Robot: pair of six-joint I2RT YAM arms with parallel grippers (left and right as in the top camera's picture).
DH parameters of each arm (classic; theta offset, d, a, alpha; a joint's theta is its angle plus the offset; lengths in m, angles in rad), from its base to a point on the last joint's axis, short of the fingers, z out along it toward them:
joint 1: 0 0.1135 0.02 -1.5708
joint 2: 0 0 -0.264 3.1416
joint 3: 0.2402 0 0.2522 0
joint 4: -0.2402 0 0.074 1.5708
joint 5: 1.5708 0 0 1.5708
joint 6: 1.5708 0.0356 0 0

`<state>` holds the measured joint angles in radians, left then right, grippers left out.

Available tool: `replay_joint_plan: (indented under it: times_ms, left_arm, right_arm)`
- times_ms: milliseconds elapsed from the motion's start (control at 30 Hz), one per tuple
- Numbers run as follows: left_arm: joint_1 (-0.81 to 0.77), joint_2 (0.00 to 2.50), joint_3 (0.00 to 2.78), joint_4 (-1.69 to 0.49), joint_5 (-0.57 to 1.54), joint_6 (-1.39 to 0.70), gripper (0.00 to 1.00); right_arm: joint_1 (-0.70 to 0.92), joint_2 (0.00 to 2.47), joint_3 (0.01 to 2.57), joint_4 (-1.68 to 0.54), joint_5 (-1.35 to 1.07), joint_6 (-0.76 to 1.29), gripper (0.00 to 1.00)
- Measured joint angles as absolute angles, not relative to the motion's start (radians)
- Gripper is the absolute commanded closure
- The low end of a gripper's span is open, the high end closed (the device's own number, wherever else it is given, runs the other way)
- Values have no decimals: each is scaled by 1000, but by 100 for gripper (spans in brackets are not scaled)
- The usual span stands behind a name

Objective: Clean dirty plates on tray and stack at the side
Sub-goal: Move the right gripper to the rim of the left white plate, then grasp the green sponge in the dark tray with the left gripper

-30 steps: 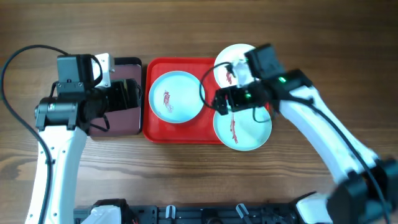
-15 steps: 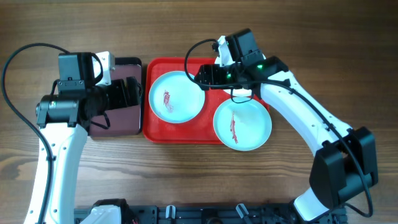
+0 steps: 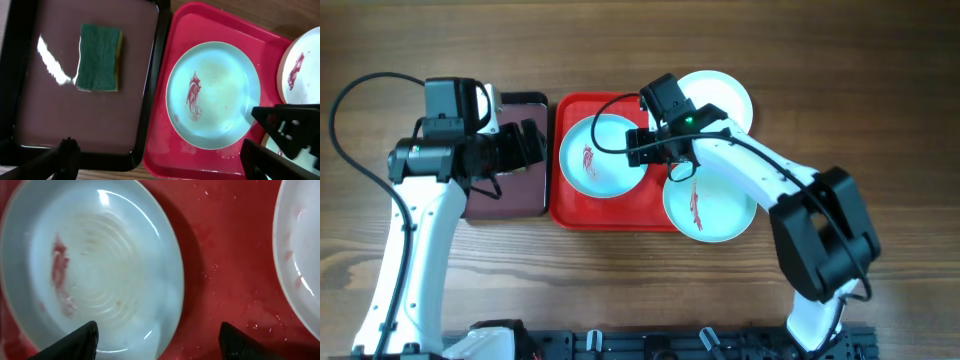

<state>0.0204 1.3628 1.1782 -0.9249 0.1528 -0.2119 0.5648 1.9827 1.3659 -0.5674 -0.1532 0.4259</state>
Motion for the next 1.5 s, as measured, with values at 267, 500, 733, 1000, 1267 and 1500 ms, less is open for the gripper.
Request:
replay_joint_plan:
  times_ms: [267, 500, 733, 1000, 1267, 1500]
  left_arm:
    - [20, 1372, 1178, -924, 147, -250, 0]
    - [20, 1372, 1178, -924, 147, -253, 0]
    - [20, 1372, 1178, -924, 119, -254, 0]
    - [20, 1391, 1178, -917, -24, -324, 2]
    - [43, 1554, 1179, -825, -61, -363, 7]
    - [82, 1691, 1179, -705, -64, -213, 23]
  right_arm:
    - [564, 2063, 1372, -500, -176, 385, 73]
    - [564, 2078, 1372, -453, -178, 393, 82]
    - [564, 2078, 1363, -446, -168, 460, 96]
    - [564, 2078, 1362, -461, -163, 533, 96]
    - [564, 2078, 1364, -474, -159, 582, 96]
    - [564, 2078, 1364, -474, -159, 583, 96]
